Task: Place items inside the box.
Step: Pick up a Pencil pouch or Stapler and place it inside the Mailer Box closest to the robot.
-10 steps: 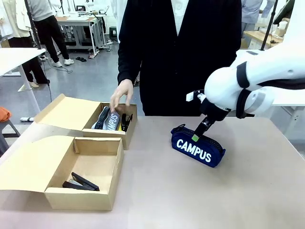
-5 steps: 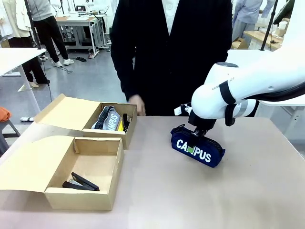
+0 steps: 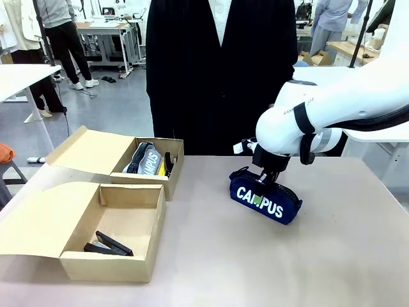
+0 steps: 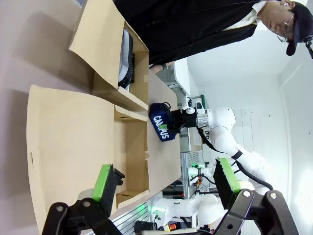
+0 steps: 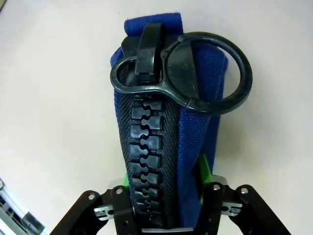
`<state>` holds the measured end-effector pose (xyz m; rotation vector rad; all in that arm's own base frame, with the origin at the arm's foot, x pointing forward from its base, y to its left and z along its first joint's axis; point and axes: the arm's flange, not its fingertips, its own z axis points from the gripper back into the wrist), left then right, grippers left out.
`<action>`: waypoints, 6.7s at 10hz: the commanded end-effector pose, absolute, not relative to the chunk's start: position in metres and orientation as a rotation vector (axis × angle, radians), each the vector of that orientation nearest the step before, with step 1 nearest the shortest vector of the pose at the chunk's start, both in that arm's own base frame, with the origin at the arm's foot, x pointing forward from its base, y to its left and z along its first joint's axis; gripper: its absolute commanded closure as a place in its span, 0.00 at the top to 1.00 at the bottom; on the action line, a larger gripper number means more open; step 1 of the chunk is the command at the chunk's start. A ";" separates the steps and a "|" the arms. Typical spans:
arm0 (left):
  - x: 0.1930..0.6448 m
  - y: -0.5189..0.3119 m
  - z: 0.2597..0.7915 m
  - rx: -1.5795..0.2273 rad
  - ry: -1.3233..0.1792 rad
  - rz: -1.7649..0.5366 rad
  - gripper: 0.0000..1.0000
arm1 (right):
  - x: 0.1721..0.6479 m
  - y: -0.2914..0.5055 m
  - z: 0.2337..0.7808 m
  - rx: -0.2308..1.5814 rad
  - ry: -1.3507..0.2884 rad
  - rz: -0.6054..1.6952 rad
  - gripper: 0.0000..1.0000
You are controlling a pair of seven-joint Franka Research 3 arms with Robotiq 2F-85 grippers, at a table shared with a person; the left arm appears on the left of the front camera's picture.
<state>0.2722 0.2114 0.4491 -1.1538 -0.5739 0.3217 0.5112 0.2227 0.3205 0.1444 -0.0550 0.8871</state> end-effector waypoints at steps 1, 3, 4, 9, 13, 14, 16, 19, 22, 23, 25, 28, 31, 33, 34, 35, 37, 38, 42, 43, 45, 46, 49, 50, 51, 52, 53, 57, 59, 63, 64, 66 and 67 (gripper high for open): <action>0.271 0.209 0.449 -1.170 -0.595 0.309 1.00 | 0.510 0.223 0.323 0.171 -0.045 0.852 0.00; 0.271 0.209 0.449 -1.170 -0.595 0.309 1.00 | 0.507 0.215 0.334 0.178 -0.057 0.816 0.00; 0.271 0.209 0.449 -1.170 -0.595 0.309 1.00 | 0.503 0.211 0.344 0.195 -0.067 0.783 0.00; 0.271 0.209 0.449 -1.170 -0.595 0.309 1.00 | 0.406 0.195 0.439 0.368 0.003 0.492 0.00; 0.271 0.209 0.449 -1.170 -0.595 0.309 1.00 | 0.380 0.186 0.450 0.358 0.042 0.474 0.00; 0.271 0.209 0.449 -1.170 -0.595 0.309 1.00 | 0.380 0.186 0.450 0.358 0.042 0.474 0.00; 0.271 0.209 0.449 -1.170 -0.595 0.309 1.00 | 0.358 0.190 0.458 0.509 0.101 0.346 0.07; 0.271 0.209 0.449 -1.170 -0.595 0.309 1.00 | 0.349 0.351 0.495 0.455 0.226 -0.042 0.07; 0.271 0.209 0.449 -1.170 -0.595 0.309 1.00 | 0.345 0.244 0.488 0.380 0.189 0.022 0.07; 0.271 0.209 0.449 -1.170 -0.595 0.309 1.00 | 0.321 0.194 0.483 0.383 0.185 -0.023 0.07; 0.271 0.209 0.449 -1.170 -0.595 0.309 1.00 | 0.258 0.124 0.465 0.468 0.171 -0.216 0.07; 0.271 0.209 0.449 -1.170 -0.595 0.309 1.00 | 0.301 0.152 0.463 0.432 0.206 -0.133 0.07; 0.271 0.209 0.449 -1.170 -0.595 0.309 1.00 | 0.301 0.152 0.463 0.432 0.206 -0.133 0.07; 0.271 0.209 0.449 -1.170 -0.595 0.309 1.00 | 0.301 0.152 0.463 0.432 0.206 -0.133 0.07; 0.271 0.209 0.449 -1.170 -0.595 0.309 1.00 | 0.301 0.152 0.463 0.432 0.206 -0.133 0.07; 0.271 0.209 0.449 -1.170 -0.595 0.309 1.00 | 0.301 0.152 0.463 0.432 0.206 -0.133 0.07; 0.271 0.209 0.449 -1.170 -0.595 0.309 1.00 | 0.299 0.154 0.462 0.418 0.220 -0.147 0.07; 0.271 0.209 0.449 -1.170 -0.595 0.309 1.00 | 0.306 0.169 0.464 0.414 0.195 -0.125 0.07; 0.271 0.209 0.449 -1.170 -0.595 0.309 1.00 | 0.352 0.311 0.484 0.327 0.008 0.023 0.07; 0.271 0.209 0.449 -1.170 -0.595 0.309 1.00 | 0.357 0.324 0.481 0.286 0.005 0.045 0.07; 0.271 0.209 0.449 -1.170 -0.595 0.309 1.00 | 0.354 0.294 0.479 0.299 0.010 0.039 0.07; 0.271 0.209 0.449 -1.170 -0.595 0.309 1.00 | 0.341 0.253 0.481 0.318 -0.007 0.013 0.07; 0.271 0.209 0.449 -1.170 -0.595 0.309 1.00 | 0.283 0.152 0.471 0.366 -0.001 -0.054 0.07; 0.271 0.209 0.449 -1.170 -0.595 0.309 1.00 | 0.273 0.139 0.464 0.379 0.014 -0.096 0.07; 0.271 0.209 0.449 -1.170 -0.595 0.309 1.00 | 0.272 0.138 0.460 0.379 0.024 -0.098 0.07; 0.271 0.209 0.449 -1.170 -0.595 0.309 1.00 | 0.274 0.142 0.459 0.396 0.014 -0.099 0.07; 0.271 0.209 0.449 -1.170 -0.595 0.309 1.00 | 0.278 0.151 0.464 0.415 -0.012 -0.080 0.07; 0.271 0.209 0.449 -1.170 -0.595 0.309 1.00 | 0.326 0.319 0.523 0.642 -0.045 -0.116 0.07; 0.271 0.209 0.449 -1.170 -0.595 0.309 1.00 | 0.341 0.430 0.528 0.617 -0.041 -0.115 0.07; 0.271 0.209 0.449 -1.170 -0.595 0.309 1.00 | 0.330 0.517 0.475 0.324 0.155 0.109 0.07; 0.271 0.209 0.449 -1.170 -0.595 0.309 1.00 | 0.317 0.508 0.478 0.595 0.010 -0.015 0.07; 0.271 0.209 0.449 -1.170 -0.595 0.309 1.00 | 0.299 0.524 0.454 0.422 -0.074 -0.024 0.07; 0.271 0.209 0.449 -1.170 -0.595 0.309 1.00 | 0.303 0.544 0.451 0.417 -0.115 0.038 0.07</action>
